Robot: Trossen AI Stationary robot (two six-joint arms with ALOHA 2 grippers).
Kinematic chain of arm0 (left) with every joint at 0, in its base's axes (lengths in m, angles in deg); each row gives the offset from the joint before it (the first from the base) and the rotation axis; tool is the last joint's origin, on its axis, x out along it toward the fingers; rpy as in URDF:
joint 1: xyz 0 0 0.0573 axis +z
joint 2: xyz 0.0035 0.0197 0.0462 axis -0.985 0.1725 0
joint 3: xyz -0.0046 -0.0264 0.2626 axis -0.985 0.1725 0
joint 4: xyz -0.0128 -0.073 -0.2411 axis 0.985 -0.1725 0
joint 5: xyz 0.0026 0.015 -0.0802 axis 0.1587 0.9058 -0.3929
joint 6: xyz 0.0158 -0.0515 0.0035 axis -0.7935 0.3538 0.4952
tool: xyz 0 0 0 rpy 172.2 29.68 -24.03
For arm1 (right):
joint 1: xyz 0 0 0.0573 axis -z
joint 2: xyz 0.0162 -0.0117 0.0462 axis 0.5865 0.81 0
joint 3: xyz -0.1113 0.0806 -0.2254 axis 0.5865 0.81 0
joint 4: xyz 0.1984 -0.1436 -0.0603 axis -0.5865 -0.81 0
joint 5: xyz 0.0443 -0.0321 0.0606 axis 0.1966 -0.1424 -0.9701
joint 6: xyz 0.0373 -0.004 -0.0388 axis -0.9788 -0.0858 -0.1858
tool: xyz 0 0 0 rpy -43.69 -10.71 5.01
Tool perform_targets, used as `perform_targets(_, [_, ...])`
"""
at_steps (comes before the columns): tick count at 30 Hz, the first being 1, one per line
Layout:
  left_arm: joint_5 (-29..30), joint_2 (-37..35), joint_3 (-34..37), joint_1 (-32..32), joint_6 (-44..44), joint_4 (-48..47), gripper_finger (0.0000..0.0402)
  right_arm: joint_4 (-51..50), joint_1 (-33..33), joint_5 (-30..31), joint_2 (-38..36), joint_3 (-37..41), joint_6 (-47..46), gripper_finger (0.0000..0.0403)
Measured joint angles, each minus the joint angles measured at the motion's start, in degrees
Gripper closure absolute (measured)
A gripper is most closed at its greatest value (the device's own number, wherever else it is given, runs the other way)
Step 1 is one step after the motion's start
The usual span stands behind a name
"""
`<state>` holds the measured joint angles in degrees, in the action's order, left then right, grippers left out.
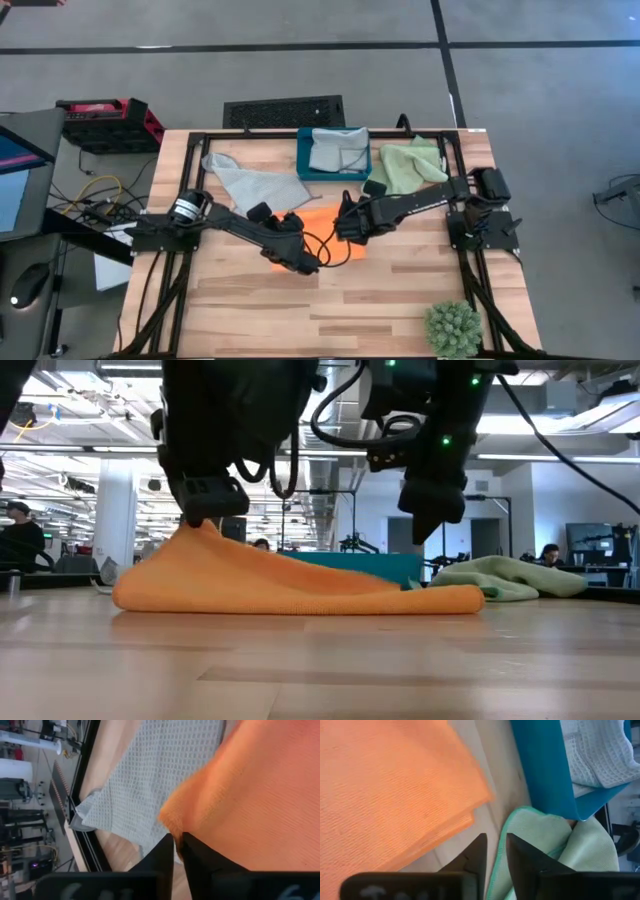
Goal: Fold microfiber towels
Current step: Fold the orange microfiber cloth
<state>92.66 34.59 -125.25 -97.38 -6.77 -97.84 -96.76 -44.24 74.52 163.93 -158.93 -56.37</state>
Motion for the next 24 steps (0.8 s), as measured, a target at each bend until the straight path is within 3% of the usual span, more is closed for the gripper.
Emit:
perform_targets(12, [-0.94, 0.00, 0.00, 3.08, 1.26, 0.07, 0.0274, 0.31, 3.81, 0.01, 0.00, 0.00, -0.48, 0.0213])
perform_targets(19, [-2.04, -0.02, 0.00, 0.44, -0.96, 0.07, 0.0267, -1.78, 3.21, -0.11, -0.58, 0.04, -1.11, 0.0191])
perform_targets(24, [-9.96, -0.09, -0.78, -3.77, -3.05, 0.20, 0.0275, -4.29, -0.67, -0.11, -3.57, 0.04, -3.07, 0.0193])
